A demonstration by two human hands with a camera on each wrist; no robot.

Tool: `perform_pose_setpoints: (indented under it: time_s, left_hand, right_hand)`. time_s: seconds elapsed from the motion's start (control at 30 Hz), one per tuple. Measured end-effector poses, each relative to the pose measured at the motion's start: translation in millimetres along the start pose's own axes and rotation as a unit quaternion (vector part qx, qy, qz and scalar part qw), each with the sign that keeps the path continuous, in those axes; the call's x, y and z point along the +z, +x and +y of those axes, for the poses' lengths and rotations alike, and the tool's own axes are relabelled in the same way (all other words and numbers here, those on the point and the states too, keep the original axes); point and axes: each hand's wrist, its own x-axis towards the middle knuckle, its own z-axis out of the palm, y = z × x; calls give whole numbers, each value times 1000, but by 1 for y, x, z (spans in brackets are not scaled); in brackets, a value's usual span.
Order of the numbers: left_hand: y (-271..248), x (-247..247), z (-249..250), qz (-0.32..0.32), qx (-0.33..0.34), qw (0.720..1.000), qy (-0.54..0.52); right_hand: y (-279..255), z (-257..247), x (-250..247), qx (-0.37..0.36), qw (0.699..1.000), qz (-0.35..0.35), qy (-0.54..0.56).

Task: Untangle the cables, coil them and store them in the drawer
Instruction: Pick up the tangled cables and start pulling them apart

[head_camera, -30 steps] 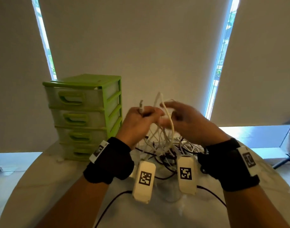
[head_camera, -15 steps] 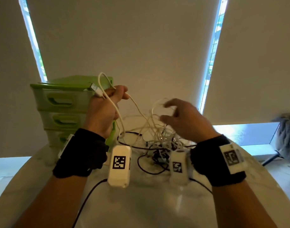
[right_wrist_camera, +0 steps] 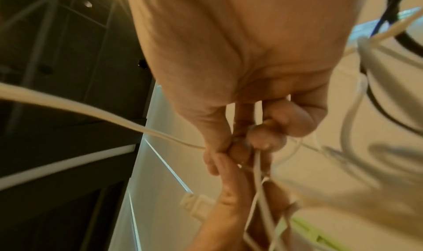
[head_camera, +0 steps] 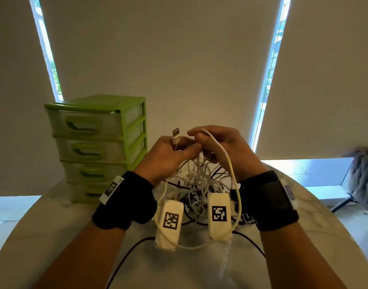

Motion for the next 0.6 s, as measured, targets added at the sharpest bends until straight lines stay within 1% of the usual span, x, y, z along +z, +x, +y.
perform_pose_setpoints:
  time_s: [0.07, 0.1, 0.13, 0.2, 0.23, 0.27, 0.33, 0.4, 0.47, 0.5, 0.53, 0.6]
  left_hand:
    - [3, -4, -6, 24, 10, 999, 23]
    - [6, -6, -10, 37, 13, 999, 33]
    - [6, -8, -12, 47, 12, 998, 35]
    - [9, -12, -11, 75, 14, 997, 11]
    - [10, -13, -9, 101, 15, 995, -8]
    - [13, -15, -8, 135, 11, 990, -29]
    - [18, -23, -11, 219, -19, 972, -82]
    - [22, -33, -18, 290, -58, 943, -149]
    - [24, -41, -23, 319, -72, 928, -180]
    - [25, -42, -24, 325, -69, 926, -181]
    - [25, -41, -22, 330, -65, 924, -182]
    - [26, -37, -17, 344, -53, 917, -193]
  right_hand:
    - [0, 6, -4, 18, 997, -6, -69]
    - [1, 8, -6, 42, 993, -25, -107]
    - [2, 11, -7, 76, 985, -61, -144]
    - [2, 17, -7, 144, 946, -154, -247]
    - [2, 22, -7, 165, 925, -177, -293]
    - [2, 25, -8, 178, 912, -176, -324]
    - [2, 36, -20, 181, 907, -129, -357]
    - [1, 47, -43, 189, 911, -44, -364]
    - [-2, 53, -67, 173, 925, 75, -329]
    - [-4, 56, -77, 160, 924, 139, -318]
    - [-5, 57, -83, 148, 915, 201, -316]
    - [-7, 58, -88, 113, 886, 320, -316]
